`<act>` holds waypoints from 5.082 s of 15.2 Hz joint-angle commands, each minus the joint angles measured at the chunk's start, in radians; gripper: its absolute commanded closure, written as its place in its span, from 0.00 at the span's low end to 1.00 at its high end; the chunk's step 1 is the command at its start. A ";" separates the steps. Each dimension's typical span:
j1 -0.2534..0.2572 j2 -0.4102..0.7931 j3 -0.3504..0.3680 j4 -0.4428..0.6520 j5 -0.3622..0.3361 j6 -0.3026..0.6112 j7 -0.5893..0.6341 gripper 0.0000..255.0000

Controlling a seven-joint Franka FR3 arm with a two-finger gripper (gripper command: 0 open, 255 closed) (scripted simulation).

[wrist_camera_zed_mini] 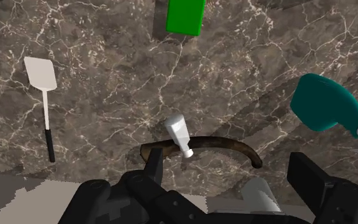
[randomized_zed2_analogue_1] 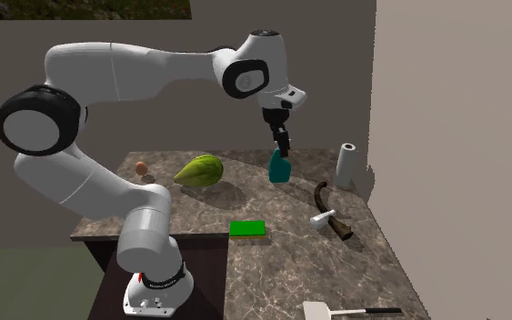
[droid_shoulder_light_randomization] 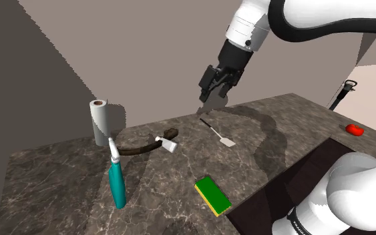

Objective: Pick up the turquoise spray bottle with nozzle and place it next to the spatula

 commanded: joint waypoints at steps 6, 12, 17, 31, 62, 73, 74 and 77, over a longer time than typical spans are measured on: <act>0.003 0.189 0.165 0.085 -0.023 0.100 0.171 0.00; -0.006 0.399 0.299 0.207 -0.124 0.161 0.342 0.00; 0.019 0.615 0.383 0.345 -0.281 0.176 0.514 0.00; 0.128 0.891 0.376 0.475 -0.495 0.227 0.695 0.00; 0.121 0.840 0.397 0.605 -0.441 0.062 0.649 1.00; -0.053 0.536 0.340 0.437 -0.205 0.020 0.363 1.00; -0.064 0.508 0.325 0.423 -0.185 0.012 0.332 1.00; -0.089 0.434 0.274 0.391 -0.135 -0.017 0.241 1.00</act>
